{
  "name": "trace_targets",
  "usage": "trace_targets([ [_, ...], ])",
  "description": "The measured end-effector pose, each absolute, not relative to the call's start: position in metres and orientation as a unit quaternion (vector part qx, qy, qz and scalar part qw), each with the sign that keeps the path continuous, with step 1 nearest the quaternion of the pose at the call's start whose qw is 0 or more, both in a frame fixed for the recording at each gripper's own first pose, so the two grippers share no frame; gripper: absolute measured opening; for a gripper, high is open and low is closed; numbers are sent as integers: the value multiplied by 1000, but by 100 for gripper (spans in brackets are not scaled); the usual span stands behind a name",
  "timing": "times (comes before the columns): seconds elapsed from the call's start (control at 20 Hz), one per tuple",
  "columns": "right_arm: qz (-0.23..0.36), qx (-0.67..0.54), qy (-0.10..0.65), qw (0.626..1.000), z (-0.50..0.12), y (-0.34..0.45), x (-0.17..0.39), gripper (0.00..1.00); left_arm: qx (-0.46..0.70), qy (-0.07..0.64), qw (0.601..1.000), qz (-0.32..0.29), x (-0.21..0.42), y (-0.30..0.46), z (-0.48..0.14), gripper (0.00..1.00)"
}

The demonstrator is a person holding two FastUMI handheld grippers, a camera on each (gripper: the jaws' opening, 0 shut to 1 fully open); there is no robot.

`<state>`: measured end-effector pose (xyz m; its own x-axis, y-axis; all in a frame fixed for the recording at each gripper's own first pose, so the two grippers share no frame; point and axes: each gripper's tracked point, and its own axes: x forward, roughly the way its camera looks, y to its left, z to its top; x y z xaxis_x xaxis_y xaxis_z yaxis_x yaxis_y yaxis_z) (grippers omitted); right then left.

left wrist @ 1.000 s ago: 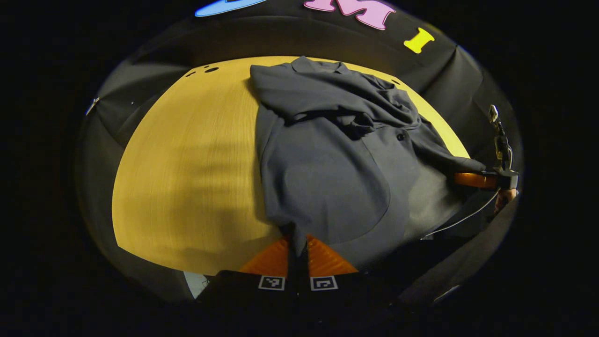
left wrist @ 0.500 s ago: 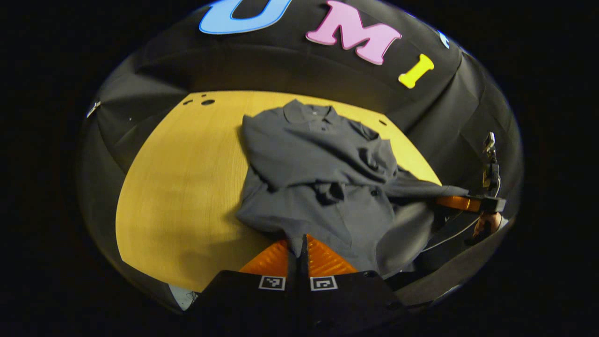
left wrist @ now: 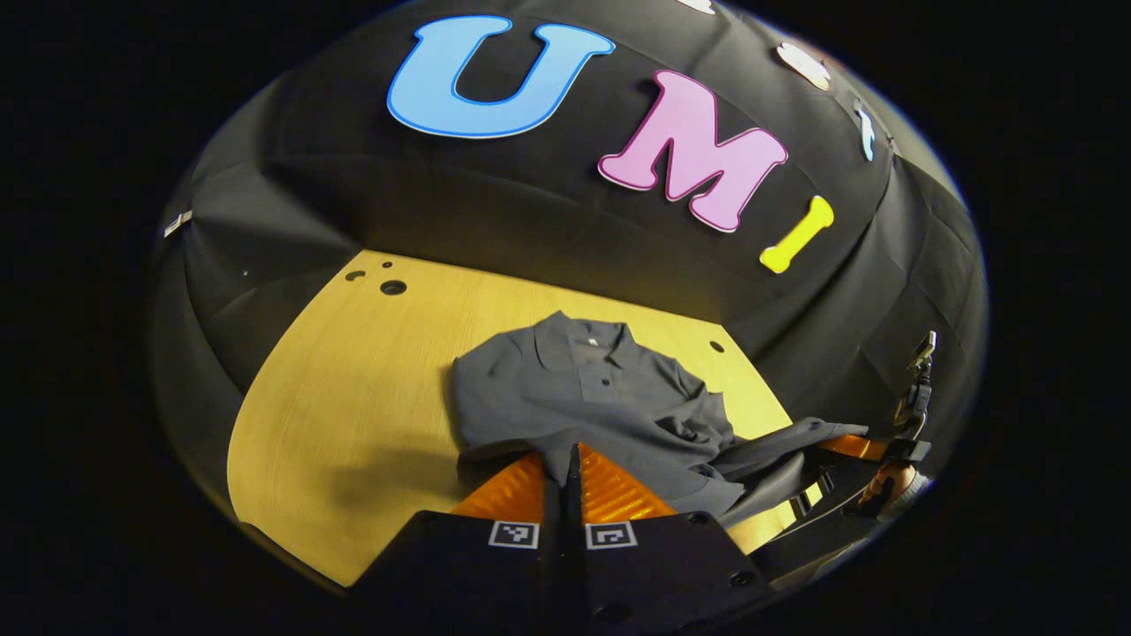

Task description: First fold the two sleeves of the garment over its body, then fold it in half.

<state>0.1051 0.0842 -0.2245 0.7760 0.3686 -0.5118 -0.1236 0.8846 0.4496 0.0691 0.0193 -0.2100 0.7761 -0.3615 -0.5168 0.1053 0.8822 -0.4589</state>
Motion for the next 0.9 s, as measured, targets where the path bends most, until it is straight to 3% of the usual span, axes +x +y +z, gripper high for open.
trace_targets([
  [0.25,136,186,284,931,-215,90,171,12,-218,282,927,-113,130,24,-203,5],
  [0.3,134,188,281,931,-216,90,183,21,-223,279,928,-108,140,26,-204,5],
  [0.9,97,182,313,927,-291,85,299,21,-223,297,927,-50,258,44,-274,5],
])
